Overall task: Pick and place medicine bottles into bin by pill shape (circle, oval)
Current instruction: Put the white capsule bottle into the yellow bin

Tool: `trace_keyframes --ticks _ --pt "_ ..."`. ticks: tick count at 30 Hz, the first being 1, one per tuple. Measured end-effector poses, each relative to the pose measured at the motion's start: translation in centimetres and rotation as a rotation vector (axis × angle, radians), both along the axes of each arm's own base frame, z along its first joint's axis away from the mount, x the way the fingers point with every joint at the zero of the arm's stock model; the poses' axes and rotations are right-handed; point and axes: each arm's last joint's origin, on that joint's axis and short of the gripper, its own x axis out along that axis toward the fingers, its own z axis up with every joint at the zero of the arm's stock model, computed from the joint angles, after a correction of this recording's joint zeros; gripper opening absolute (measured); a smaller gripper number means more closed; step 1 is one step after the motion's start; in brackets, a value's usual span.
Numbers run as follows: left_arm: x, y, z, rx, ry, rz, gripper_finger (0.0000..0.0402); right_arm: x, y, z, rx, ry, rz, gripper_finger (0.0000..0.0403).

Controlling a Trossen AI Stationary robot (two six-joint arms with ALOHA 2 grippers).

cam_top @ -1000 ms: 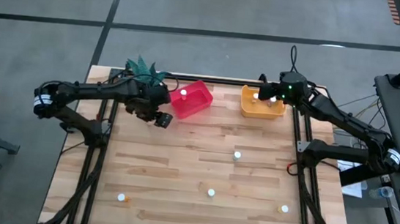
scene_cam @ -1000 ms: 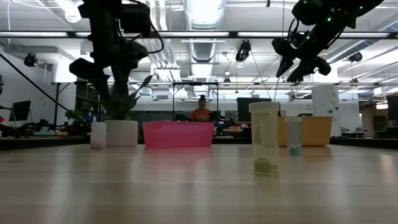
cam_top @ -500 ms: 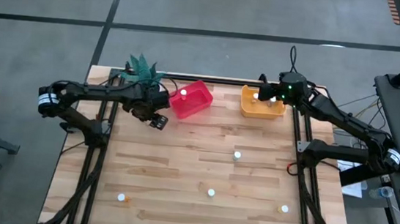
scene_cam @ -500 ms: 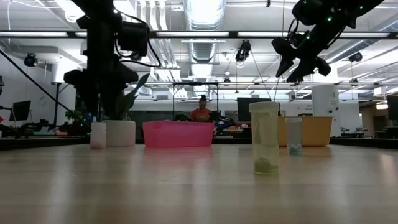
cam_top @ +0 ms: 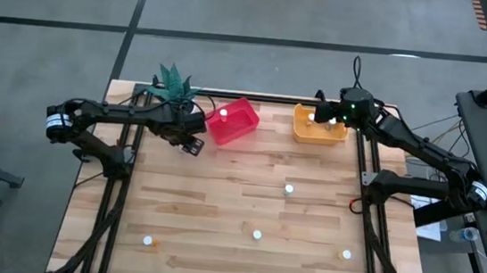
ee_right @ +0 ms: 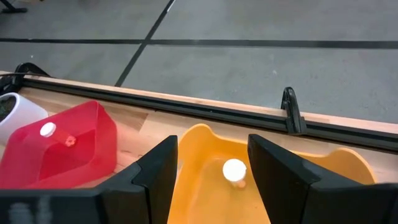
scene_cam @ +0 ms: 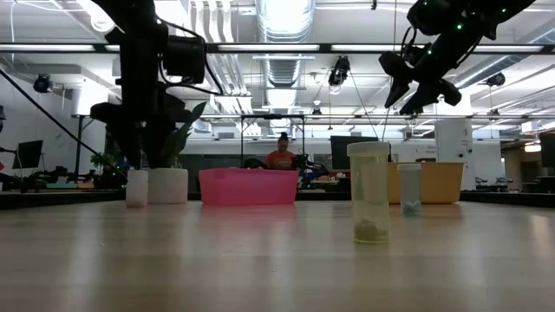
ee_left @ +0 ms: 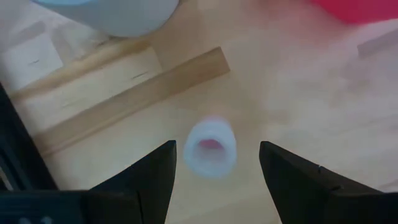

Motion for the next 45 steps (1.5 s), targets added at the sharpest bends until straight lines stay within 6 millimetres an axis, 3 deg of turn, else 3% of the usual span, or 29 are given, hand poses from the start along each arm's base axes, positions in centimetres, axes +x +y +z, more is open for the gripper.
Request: trace_keyframes --ticks 10,23,33,37,45 --pt "-0.6 -0.2 -1.6 -0.005 0.014 0.009 0.0215 -0.2 0.2 -0.4 0.028 0.038 0.002 0.0187" --pt "0.1 0.0 -2.1 -0.001 -0.009 -0.017 0.0212 -0.2 0.2 -0.3 0.025 0.039 0.004 0.0187" --pt "0.3 -0.1 -2.5 -0.055 -0.012 -0.025 0.0131 -0.2 0.2 -0.3 0.024 0.038 0.004 0.0187" --pt "0.6 -0.3 -1.7 -0.069 -0.023 -0.039 0.0118 -0.3 0.3 -0.2 0.020 0.031 0.006 0.0187" --pt "1.6 -2.0 2.6 -0.076 -0.059 -0.128 0.0127 -0.6 1.1 1.4 0.005 -0.040 0.113 0.0187"
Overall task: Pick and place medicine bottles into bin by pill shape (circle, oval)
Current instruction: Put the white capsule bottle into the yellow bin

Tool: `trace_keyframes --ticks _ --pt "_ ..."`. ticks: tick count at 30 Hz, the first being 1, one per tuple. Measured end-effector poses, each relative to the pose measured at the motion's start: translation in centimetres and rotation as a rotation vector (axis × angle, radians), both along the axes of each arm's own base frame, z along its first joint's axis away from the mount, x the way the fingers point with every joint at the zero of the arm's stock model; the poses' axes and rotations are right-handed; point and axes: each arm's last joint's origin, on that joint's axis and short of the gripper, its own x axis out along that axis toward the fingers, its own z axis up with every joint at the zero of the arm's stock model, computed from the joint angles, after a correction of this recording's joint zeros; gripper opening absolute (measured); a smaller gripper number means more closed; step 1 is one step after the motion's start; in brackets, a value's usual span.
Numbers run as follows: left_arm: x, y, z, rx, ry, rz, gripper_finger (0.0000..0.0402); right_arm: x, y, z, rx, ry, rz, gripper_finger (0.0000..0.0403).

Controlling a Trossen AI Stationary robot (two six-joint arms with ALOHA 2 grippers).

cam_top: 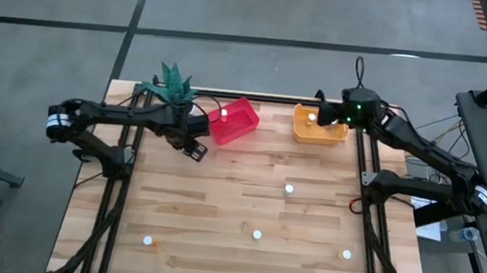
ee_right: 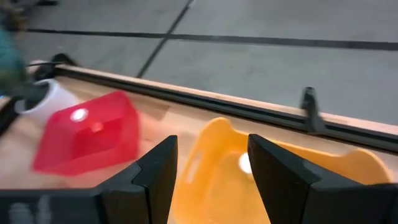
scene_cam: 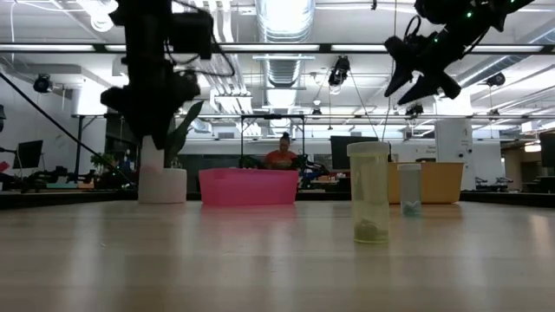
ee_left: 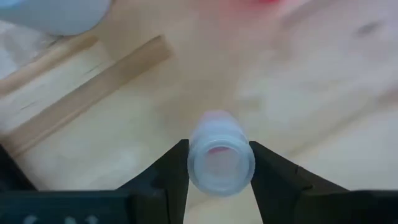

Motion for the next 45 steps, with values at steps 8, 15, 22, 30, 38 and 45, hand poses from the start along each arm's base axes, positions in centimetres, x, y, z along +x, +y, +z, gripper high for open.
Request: trace_keyframes --ticks 8,15,22,30,38,45 --pt "2.5 -0.8 5.9 0.037 -0.237 -0.175 0.0129 1.4 1.2 1.5 0.062 -0.102 0.307 0.0187" --pt "5.9 -0.2 9.7 0.201 -0.663 -0.382 0.0130 3.7 3.2 1.6 0.052 -0.084 0.623 0.0187" --pt "7.9 0.0 10.5 0.258 -0.899 -0.480 0.0131 6.3 5.3 2.5 -0.006 -0.061 0.797 0.0187" --pt "8.5 0.1 10.3 0.285 -0.919 -0.516 0.0131 9.4 5.9 4.7 -0.064 -0.077 0.857 0.0207" --pt "8.6 0.2 10.6 0.300 -0.944 -0.518 0.0131 12.7 5.3 5.9 -0.133 -0.017 0.927 0.0263" --pt "8.7 0.2 10.8 0.313 -0.968 -0.517 0.0131 14.6 4.8 5.1 -0.102 0.077 0.960 0.0261"
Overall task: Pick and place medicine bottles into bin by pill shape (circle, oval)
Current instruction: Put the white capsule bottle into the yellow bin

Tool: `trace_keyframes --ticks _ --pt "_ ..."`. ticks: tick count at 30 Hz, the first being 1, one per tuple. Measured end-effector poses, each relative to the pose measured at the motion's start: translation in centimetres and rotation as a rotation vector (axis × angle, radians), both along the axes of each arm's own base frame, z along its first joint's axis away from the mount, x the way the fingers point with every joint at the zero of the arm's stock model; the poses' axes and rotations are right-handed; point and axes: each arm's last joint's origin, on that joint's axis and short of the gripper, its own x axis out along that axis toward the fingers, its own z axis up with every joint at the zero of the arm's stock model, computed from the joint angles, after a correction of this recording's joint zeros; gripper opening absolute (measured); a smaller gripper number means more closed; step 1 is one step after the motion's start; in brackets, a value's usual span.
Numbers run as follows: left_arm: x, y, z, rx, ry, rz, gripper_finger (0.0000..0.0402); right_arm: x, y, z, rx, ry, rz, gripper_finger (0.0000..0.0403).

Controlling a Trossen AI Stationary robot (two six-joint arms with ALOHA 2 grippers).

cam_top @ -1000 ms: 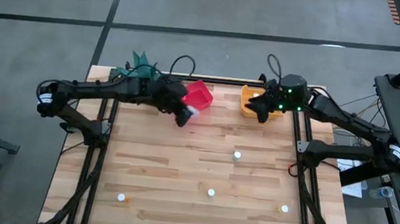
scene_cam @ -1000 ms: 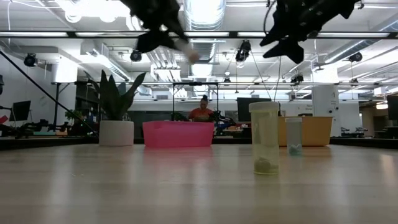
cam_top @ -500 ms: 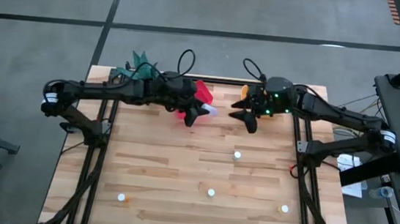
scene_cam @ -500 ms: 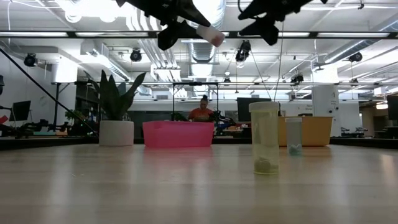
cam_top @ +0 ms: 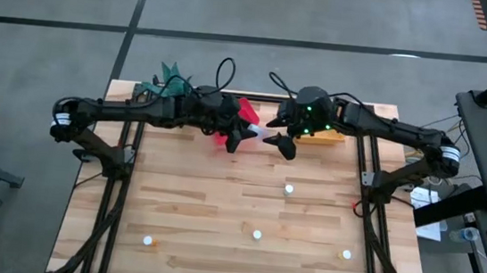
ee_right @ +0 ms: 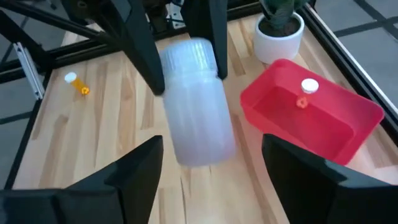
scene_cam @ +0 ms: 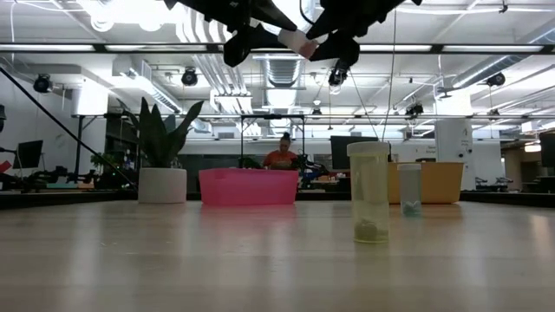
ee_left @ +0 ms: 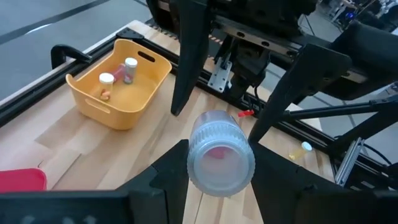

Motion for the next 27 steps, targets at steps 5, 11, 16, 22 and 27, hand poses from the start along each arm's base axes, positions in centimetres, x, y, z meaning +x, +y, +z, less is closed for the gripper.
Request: trace_keyframes --ticks 5,11,16,22,27 --pt "-0.01 0.00 0.01 -0.001 -0.001 0.001 0.0131 0.59 -0.17 -0.05 -0.012 0.007 0.013 0.0233" --pt "0.06 0.01 0.19 0.002 -0.021 -0.001 0.0131 0.68 -0.19 -0.17 -0.017 0.008 0.019 0.0196" --pt "0.06 0.01 0.22 0.001 -0.024 -0.004 0.0131 0.68 -0.17 -0.20 -0.018 0.009 0.023 0.0153" --pt "0.04 0.00 0.24 -0.006 -0.025 -0.003 0.0137 0.66 -0.17 -0.21 -0.013 0.010 0.019 0.0139" --pt "-0.11 -0.04 0.44 -0.005 -0.032 -0.004 0.0161 0.55 -0.16 -0.04 -0.017 0.004 0.012 0.0138"
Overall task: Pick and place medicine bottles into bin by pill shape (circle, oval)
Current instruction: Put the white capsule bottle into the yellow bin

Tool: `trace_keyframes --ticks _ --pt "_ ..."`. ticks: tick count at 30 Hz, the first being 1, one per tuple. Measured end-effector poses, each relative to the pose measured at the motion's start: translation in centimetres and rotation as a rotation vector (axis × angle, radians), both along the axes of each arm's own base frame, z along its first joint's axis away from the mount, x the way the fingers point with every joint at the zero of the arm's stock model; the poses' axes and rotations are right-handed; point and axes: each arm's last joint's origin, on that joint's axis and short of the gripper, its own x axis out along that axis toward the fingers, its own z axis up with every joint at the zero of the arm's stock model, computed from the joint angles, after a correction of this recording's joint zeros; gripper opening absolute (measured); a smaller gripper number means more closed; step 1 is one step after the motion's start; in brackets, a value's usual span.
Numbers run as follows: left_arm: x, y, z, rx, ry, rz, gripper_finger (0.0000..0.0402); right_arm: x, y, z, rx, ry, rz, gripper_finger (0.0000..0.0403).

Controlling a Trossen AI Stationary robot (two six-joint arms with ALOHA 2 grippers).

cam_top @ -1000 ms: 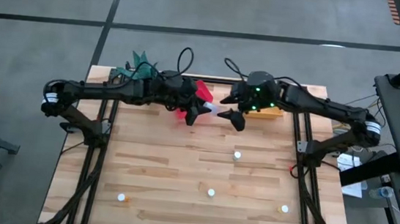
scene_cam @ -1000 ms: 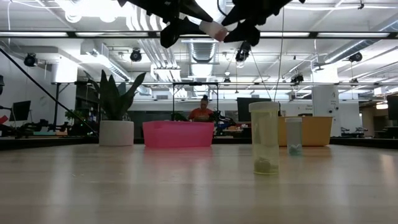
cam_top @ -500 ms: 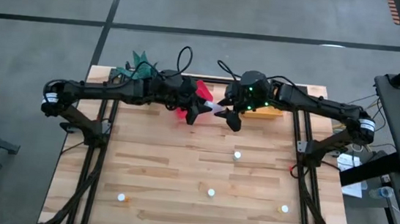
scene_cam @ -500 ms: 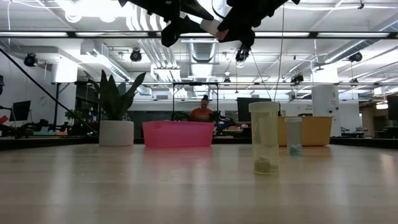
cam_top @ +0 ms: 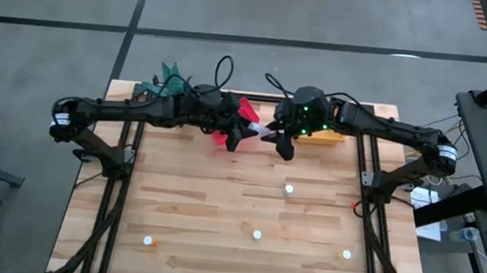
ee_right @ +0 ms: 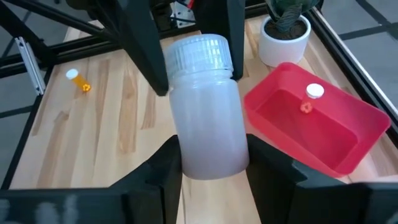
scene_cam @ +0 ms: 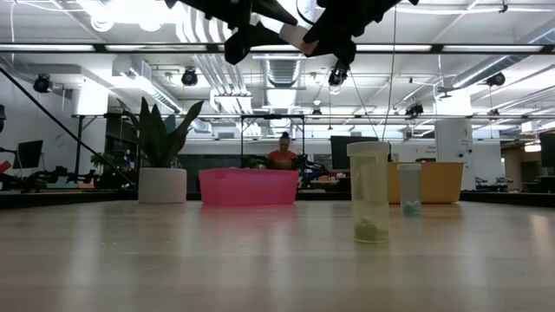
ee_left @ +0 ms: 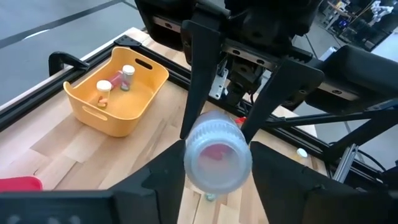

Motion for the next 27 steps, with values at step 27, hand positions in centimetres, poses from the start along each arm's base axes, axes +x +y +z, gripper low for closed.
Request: trace_keyframes --ticks 27 --pt "-1.8 0.0 4.6 0.294 -0.317 0.029 0.0224 -1.8 0.2 2.5 -0.111 -0.607 -0.144 0.0139"
